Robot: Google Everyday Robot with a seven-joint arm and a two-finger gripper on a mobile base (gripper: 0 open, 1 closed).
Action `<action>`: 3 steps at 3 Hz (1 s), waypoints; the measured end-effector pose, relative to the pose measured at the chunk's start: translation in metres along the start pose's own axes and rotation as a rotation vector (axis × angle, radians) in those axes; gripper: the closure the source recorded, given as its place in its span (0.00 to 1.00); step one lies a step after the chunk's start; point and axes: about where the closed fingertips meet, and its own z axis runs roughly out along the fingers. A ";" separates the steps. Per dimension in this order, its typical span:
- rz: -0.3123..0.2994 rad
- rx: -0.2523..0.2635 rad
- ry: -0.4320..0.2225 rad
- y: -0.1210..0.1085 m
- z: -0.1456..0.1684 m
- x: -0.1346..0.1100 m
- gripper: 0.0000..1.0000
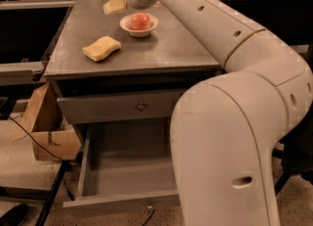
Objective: Place apple into middle drawer
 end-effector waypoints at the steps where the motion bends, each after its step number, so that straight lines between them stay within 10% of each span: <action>1: 0.082 0.053 -0.011 -0.015 0.019 -0.003 0.00; 3: 0.185 0.146 0.005 -0.030 0.047 0.001 0.00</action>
Offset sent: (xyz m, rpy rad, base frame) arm 0.0560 -0.0145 -0.0225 0.0930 0.0243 -0.2719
